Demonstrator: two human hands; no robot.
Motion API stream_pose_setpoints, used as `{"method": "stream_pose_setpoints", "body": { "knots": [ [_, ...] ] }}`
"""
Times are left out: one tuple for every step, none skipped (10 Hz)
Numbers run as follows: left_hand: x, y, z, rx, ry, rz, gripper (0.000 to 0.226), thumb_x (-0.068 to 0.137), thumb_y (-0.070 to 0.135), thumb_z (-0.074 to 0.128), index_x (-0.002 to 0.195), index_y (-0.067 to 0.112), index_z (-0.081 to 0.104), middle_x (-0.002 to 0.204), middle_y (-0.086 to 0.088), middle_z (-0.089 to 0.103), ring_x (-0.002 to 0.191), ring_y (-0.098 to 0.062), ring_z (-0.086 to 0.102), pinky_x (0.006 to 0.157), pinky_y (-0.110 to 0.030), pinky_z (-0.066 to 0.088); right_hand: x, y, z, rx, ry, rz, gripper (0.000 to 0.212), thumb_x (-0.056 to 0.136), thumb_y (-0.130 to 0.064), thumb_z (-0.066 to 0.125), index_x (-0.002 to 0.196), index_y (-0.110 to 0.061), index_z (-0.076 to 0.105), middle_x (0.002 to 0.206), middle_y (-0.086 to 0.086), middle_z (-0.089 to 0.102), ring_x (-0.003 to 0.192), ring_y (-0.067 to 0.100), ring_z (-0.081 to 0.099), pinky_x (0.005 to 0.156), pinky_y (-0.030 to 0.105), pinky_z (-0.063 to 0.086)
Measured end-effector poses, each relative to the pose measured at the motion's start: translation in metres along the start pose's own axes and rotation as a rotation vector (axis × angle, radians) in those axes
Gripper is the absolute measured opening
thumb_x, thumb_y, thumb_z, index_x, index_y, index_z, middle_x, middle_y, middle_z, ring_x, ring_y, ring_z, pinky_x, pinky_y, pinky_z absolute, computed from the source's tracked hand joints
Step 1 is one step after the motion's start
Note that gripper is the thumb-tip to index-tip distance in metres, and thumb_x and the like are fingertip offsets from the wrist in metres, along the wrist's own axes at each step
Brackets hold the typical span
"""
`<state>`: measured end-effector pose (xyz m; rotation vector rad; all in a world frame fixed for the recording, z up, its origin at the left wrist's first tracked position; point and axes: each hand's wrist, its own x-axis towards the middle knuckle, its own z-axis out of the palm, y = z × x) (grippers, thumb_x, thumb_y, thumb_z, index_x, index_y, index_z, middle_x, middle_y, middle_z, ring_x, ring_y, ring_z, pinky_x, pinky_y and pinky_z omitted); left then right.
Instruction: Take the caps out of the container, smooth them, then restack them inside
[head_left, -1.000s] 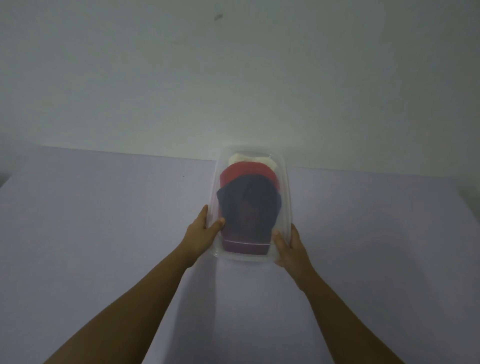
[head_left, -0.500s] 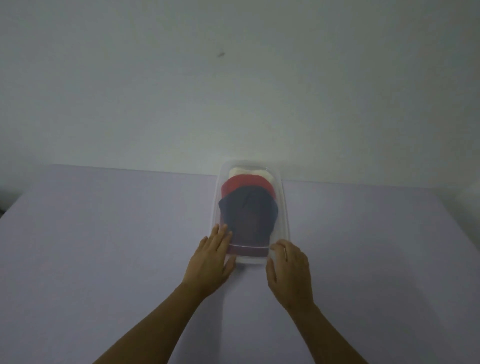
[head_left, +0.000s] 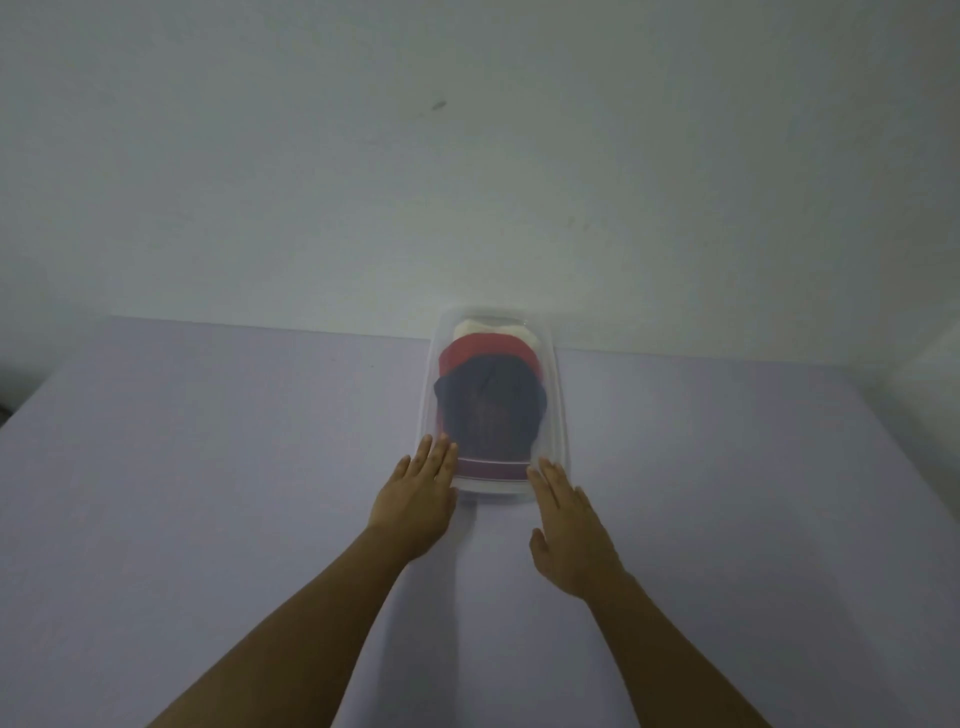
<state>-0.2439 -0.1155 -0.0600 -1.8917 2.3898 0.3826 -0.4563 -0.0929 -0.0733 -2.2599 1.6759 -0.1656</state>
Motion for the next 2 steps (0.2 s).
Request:
{"method": "stream_pose_setpoints", "body": {
  "knots": [
    [0.0,0.003,-0.016,-0.025,0.012,-0.008,0.056,0.101,0.032,0.013,0.148,0.01,-0.007,0.159,-0.007,-0.01,0.146,-0.022,-0.009,0.118,-0.035,0.0,0.003,-0.005,-0.019,0.004,-0.025,0.02,0.065,0.091,-0.033,0.024,0.148,-0.008,0.005,0.158,0.005,0.001,0.146,0.018,0.002,0.118,0.034,0.002],
    [-0.003,0.012,-0.056,-0.045,0.028,0.018,0.056,0.101,0.031,0.015,0.149,0.009,-0.003,0.16,-0.007,-0.004,0.147,-0.022,-0.003,0.118,-0.037,0.006,0.008,-0.018,-0.061,0.016,-0.02,0.1,0.06,0.1,-0.037,0.021,0.148,-0.005,0.004,0.159,0.008,0.004,0.146,0.018,0.003,0.117,0.031,0.002]
  ]
}}
